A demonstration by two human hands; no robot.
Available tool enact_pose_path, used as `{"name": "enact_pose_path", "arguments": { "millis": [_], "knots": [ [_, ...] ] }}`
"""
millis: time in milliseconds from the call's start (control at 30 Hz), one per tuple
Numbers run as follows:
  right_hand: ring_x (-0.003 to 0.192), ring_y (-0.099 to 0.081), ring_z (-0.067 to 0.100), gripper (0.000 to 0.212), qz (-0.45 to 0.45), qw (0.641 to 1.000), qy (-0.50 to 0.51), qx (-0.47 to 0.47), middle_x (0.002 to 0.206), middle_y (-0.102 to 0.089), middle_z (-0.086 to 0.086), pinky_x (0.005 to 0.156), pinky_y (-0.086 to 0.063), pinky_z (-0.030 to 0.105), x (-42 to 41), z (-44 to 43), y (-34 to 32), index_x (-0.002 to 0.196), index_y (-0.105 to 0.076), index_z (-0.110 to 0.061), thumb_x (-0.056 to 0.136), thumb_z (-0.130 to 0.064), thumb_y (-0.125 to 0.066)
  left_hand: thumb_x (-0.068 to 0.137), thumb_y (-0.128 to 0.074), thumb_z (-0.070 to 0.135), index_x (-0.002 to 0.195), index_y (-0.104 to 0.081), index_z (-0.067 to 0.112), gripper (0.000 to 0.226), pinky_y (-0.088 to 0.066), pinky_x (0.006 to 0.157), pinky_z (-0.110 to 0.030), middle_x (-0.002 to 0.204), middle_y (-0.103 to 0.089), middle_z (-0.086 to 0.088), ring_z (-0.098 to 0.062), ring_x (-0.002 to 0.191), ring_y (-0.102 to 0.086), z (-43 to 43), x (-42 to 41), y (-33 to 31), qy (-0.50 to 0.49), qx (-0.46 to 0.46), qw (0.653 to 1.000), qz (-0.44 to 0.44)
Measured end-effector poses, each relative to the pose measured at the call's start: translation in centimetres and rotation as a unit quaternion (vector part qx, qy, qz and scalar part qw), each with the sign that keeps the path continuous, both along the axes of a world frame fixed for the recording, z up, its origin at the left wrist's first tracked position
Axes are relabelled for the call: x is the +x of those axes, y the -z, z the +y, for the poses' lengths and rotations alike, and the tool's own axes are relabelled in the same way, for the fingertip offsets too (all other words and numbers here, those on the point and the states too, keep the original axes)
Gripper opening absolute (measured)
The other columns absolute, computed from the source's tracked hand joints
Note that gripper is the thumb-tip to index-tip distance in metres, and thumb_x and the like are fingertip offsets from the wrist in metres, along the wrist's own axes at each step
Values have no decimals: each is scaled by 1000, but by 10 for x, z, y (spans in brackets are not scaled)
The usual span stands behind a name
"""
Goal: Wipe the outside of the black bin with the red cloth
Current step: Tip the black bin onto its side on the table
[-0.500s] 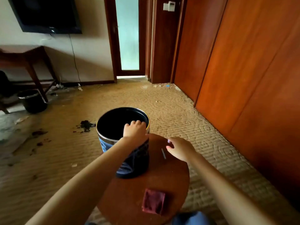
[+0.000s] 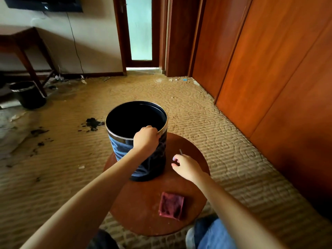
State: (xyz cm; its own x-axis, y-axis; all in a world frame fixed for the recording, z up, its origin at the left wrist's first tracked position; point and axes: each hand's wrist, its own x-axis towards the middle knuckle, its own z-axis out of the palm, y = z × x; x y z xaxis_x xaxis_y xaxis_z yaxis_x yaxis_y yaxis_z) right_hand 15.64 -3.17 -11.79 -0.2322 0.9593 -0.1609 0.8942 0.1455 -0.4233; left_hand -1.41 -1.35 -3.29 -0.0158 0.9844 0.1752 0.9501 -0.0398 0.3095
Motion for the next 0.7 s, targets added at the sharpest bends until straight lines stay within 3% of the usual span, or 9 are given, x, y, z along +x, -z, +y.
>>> {"name": "enact_pose_path", "arguments": {
  "millis": [167,267,333,467,567,633,700],
  "knots": [
    [120,-51,21,38,51,996,31,-69,131,-55,6,96,-40,28,-6,-7,22,132,-51,-14,96,-28,-47,93,-54,30,88,-66,5,28,-45,73,-37,97,-61,-10,-32,93,-58,0,-12,-4,-12,22,999,-37],
    [125,-48,25,41,114,975,112,-152,134,-52,11,102,-37,29,-12,-3,37,134,-48,-9,99,-30,-42,92,-57,31,78,-64,10,27,-39,65,-32,86,-59,-5,-28,86,-58,1,-23,-20,-23,35,997,-67],
    [115,-56,29,41,191,941,184,-212,122,-56,15,99,-44,36,-15,-1,43,123,-53,-6,100,-37,-38,92,-57,32,74,-63,10,29,-34,62,-30,74,-56,-2,-27,78,-58,2,-31,-32,-39,32,994,-94],
    [109,-60,35,61,347,847,246,-319,125,-56,24,84,-47,38,-19,-5,45,136,-40,-1,100,-49,-28,92,-57,43,63,-58,10,44,-30,57,-32,56,-52,-3,-25,59,-49,-2,-48,-46,-65,40,982,-171],
    [102,-62,34,63,404,811,262,-331,111,-62,22,83,-47,39,-16,-7,41,135,-41,1,100,-50,-28,94,-53,43,83,-71,14,36,-28,76,-32,64,-59,1,-23,71,-52,-6,-58,-50,-96,50,980,-165],
    [96,-60,30,63,430,793,265,-339,97,-62,17,85,-47,41,-16,-7,39,132,-45,2,100,-50,-30,94,-54,40,88,-72,19,29,-20,79,-33,65,-57,5,-20,76,-50,-11,-65,-49,-114,56,976,-178],
    [97,-58,28,58,454,776,265,-349,96,-60,16,90,-45,43,-19,-9,41,129,-46,-1,100,-48,-31,94,-56,40,87,-73,18,29,-21,77,-34,73,-64,-3,-23,79,-54,-17,-75,-48,-121,64,970,-201]
  ]
}}
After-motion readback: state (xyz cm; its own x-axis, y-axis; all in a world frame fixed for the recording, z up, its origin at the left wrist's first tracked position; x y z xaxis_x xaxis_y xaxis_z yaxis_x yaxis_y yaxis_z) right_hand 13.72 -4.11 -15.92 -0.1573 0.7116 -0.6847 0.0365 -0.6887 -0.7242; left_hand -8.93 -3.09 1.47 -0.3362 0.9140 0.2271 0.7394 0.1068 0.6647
